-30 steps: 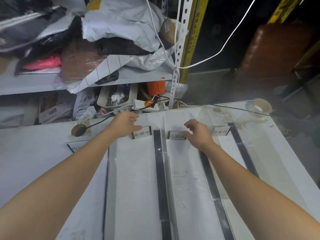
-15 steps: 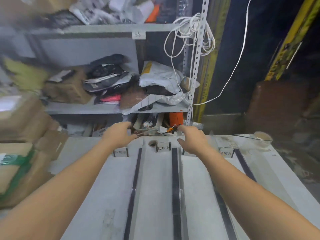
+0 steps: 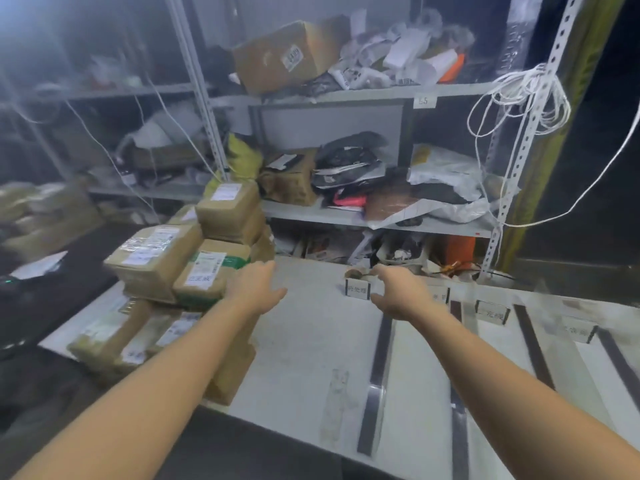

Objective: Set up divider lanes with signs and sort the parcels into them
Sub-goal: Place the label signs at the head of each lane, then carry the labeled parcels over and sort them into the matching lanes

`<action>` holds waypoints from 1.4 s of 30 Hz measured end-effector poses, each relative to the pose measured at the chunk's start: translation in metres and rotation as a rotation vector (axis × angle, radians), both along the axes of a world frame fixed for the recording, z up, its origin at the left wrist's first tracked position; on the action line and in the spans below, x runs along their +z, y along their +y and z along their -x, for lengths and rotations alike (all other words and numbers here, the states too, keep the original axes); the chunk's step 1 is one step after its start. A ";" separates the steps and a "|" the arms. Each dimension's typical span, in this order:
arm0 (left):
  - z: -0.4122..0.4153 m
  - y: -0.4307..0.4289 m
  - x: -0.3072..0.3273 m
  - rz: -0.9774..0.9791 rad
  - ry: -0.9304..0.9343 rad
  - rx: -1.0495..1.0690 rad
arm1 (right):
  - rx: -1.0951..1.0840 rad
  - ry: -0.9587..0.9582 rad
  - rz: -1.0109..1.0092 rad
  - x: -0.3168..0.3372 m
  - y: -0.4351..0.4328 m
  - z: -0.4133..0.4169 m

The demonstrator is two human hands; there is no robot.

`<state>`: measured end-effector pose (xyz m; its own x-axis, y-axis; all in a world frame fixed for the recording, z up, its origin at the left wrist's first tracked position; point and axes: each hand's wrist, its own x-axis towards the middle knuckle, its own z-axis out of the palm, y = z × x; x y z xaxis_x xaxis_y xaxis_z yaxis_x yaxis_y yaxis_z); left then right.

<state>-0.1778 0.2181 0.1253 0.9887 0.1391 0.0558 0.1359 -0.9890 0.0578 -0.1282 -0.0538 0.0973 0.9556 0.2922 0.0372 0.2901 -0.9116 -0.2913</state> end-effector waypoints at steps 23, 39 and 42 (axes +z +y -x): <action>-0.017 0.383 0.006 0.340 -0.175 0.269 | 0.017 0.106 -0.428 0.012 0.425 -0.023; -0.069 0.454 -0.050 1.094 -0.046 0.287 | -0.112 0.344 -0.689 -0.019 0.523 -0.078; -0.068 0.459 -0.056 1.205 -0.060 0.237 | -0.173 0.363 -0.736 -0.016 0.531 -0.072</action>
